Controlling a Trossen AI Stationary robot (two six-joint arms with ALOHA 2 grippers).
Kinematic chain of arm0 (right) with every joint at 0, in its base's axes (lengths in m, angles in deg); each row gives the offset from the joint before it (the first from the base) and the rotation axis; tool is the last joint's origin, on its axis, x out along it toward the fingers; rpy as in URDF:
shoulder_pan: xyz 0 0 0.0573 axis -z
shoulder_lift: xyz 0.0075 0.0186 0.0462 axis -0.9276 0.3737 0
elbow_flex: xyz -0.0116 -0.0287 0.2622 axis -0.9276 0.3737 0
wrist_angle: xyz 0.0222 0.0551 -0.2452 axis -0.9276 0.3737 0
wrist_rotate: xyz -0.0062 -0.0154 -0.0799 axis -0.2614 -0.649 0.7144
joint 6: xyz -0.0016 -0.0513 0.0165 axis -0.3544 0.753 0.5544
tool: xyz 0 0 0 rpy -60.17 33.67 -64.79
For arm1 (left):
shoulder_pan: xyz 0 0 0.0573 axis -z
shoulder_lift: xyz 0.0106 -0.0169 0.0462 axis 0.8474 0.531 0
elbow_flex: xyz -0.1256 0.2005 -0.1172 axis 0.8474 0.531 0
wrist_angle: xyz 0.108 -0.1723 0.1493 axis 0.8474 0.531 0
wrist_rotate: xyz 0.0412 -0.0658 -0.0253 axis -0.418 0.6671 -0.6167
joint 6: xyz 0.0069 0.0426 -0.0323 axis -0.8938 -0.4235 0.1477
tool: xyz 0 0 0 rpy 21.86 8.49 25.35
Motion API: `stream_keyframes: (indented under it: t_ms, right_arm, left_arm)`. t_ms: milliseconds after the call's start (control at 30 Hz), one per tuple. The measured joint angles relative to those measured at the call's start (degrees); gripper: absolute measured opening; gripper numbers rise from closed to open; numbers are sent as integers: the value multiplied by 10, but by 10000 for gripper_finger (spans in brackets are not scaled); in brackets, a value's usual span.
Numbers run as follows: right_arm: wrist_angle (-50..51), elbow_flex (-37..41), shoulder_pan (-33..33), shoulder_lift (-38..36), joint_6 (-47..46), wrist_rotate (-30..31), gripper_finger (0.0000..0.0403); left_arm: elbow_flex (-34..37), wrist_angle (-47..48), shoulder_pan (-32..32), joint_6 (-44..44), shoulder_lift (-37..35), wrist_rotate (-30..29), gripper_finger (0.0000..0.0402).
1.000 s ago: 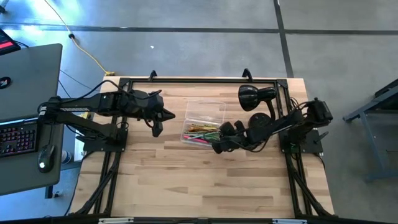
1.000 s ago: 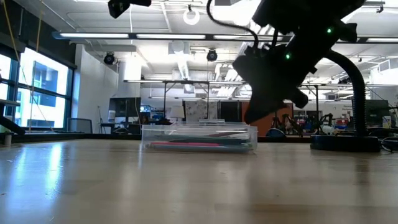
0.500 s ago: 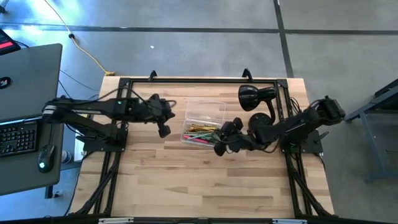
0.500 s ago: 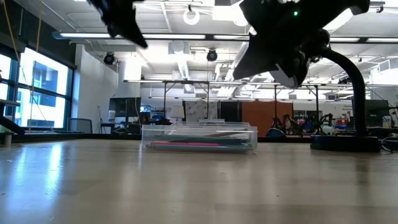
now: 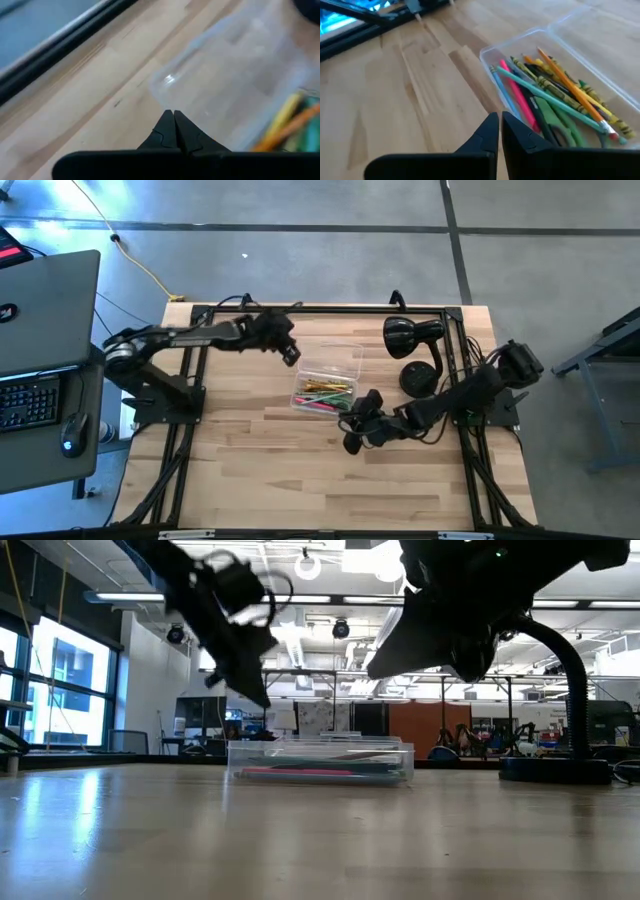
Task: Pick & place school supplies into a supply box
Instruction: Close the transparent supply box
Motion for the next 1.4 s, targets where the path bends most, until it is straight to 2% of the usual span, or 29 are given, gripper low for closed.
stream_keyframes:
  t_ms: [200,400,500,600,767,900,1200,1400]
  right_arm:
    - [-41,-1,-9,36,0,7,0]
    - [-46,0,-5,61,-1,-6,0]
    - [-43,0,5,67,-10,-7,0]
    - [-40,0,18,77,-11,-14,0]
    - [-54,0,34,99,-11,-84,0]
    - [-70,0,34,109,8,-117,0]
    - [-36,0,33,110,2,-87,0]
    - [-24,0,31,110,3,-118,0]
  left_arm:
    - [0,-117,-78,17,110,88,10]
    - [-11,-147,-105,35,175,94,13]
    - [-12,-176,-110,35,192,102,10]
    - [-11,-208,-108,35,206,137,12]
    - [-11,-236,-100,35,229,147,14]
    - [-11,-269,-101,35,238,203,10]
    - [-12,-273,-101,26,238,292,10]
    - [-12,-270,-101,19,238,297,12]
